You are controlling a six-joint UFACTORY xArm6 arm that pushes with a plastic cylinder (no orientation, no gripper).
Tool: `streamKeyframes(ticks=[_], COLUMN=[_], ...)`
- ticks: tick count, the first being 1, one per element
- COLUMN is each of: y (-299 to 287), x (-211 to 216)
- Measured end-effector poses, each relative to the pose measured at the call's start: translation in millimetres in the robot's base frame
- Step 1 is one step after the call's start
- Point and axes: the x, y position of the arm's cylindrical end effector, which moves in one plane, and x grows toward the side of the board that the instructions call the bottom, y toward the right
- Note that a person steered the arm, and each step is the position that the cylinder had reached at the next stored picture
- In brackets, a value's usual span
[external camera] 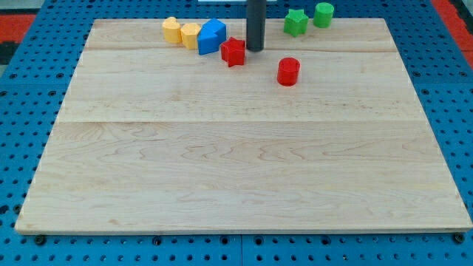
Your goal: Push the red star towards the red circle
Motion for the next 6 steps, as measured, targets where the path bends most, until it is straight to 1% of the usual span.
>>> streamKeyframes(ticks=[1, 2, 3, 4, 5, 6], y=[-41.2, -63.0, -41.9, 11.9, 24.3, -14.1], x=[-7.4, 19.6, 34.6, 50.1, 38.4, 33.8])
